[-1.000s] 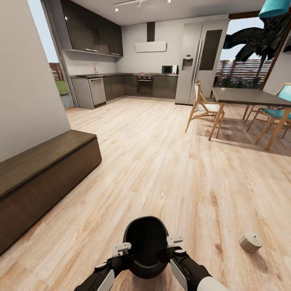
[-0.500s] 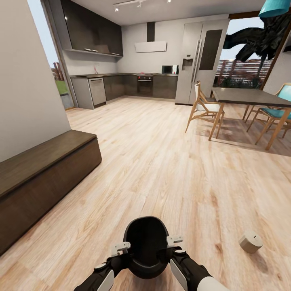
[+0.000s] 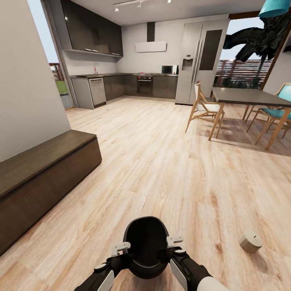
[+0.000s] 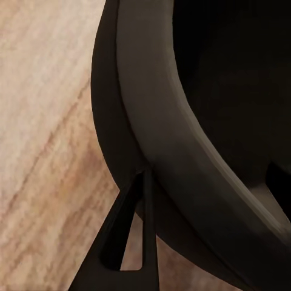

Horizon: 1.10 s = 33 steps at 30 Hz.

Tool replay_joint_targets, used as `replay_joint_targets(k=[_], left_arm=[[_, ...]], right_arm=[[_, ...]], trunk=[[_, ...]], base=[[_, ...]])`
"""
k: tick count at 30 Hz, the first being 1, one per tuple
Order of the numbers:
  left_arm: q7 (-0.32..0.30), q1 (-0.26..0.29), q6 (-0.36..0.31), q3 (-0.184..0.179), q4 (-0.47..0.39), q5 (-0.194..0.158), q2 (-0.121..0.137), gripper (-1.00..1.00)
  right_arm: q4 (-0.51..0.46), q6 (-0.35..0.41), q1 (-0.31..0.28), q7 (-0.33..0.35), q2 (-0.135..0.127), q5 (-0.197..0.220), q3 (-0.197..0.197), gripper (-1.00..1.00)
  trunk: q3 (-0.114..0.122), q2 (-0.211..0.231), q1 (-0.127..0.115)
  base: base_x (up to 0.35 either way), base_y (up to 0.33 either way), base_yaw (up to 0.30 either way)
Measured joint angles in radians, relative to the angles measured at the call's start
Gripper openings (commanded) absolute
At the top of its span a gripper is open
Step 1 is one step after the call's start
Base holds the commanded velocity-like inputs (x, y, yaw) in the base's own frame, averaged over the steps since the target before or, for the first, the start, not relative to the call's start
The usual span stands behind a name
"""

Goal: Place each of the two pumpkins and all three candles from the living room inside a cabinet in the living room (use any cabinet), then make sure every cabinet is closed, and position the cauldron so it is next to a table in the living room.

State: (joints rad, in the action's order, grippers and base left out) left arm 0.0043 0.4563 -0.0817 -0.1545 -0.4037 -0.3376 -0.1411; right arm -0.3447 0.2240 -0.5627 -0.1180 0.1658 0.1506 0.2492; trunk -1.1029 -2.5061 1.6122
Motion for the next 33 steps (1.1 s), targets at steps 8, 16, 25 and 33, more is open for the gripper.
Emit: replay_joint_targets(k=[8,16,25,33], left_arm=[[-0.001,0.0,0.0,0.0,0.0,0.001,0.0,-1.0],[-0.002,0.0,0.0,-0.002,0.0,0.0,0.001,-1.0],[-0.002,0.0,0.0,-0.002,0.0,-0.001,0.001,-1.0],[-0.002,0.0,0.0,-0.002,0.0,-0.002,0.001,-1.0]], right_arm=[[0.0,0.002,0.0,-0.001,0.0,0.002,-0.001,1.0],[0.0,-0.002,0.0,0.0,-0.001,0.002,-0.003,-1.0],[0.0,0.0,0.0,-0.001,-0.001,-0.007,-0.008,-1.0],[-0.001,-0.001,0.0,0.0,-0.002,0.001,-0.006,-1.0]], trunk=[[0.0,0.0,0.0],[0.0,0.0,0.0],[0.0,0.0,0.0],[0.0,0.0,0.0]], base=[[0.0,0.0,0.0],[0.0,0.0,0.0],[0.0,0.0,0.0],[0.0,0.0,0.0]])
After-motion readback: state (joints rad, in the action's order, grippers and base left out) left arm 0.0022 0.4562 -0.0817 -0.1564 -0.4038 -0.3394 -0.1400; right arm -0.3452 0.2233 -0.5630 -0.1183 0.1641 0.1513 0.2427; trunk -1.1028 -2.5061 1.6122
